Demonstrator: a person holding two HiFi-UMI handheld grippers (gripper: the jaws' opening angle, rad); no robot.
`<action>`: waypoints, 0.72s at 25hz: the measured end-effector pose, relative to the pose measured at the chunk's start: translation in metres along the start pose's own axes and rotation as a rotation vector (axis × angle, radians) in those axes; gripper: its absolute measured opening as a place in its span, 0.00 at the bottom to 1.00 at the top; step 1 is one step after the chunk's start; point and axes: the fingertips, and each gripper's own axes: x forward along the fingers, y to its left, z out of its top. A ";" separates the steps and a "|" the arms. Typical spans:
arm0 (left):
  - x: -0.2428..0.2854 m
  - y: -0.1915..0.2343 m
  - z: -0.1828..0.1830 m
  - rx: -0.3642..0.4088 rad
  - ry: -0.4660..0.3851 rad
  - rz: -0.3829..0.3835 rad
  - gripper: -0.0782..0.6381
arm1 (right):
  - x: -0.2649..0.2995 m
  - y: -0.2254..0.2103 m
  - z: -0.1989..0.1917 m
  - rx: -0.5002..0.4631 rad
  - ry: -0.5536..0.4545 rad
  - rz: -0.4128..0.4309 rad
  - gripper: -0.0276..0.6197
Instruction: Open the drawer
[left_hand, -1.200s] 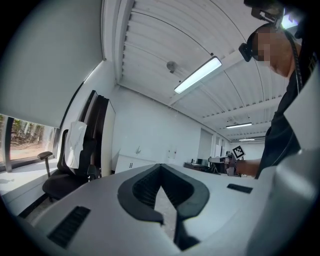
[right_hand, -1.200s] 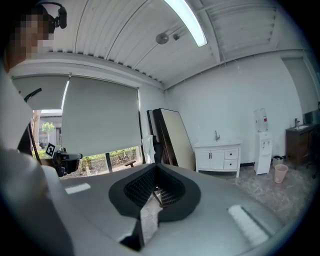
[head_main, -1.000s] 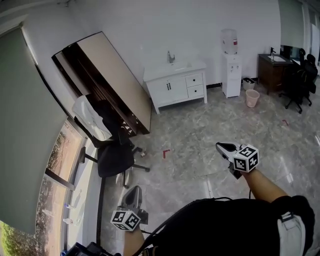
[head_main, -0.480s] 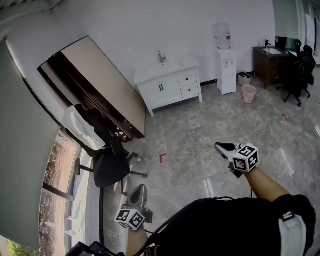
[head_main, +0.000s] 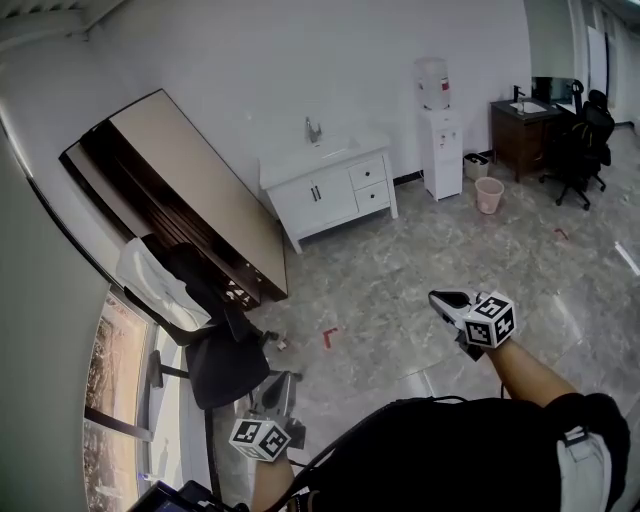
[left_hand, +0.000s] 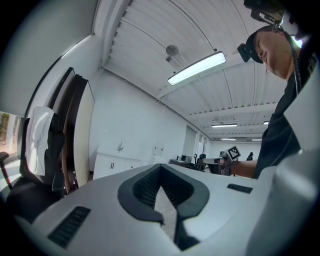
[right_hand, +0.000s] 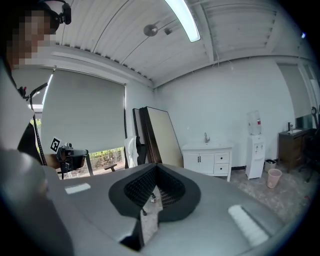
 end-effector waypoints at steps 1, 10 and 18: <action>0.000 0.011 0.008 0.005 0.003 -0.009 0.10 | 0.008 0.004 0.004 0.002 -0.004 -0.014 0.04; -0.005 0.100 0.032 0.016 0.025 -0.074 0.10 | 0.075 0.043 0.014 0.009 -0.004 -0.083 0.04; 0.005 0.143 0.023 -0.024 0.034 -0.065 0.10 | 0.118 0.043 0.012 0.006 0.031 -0.077 0.04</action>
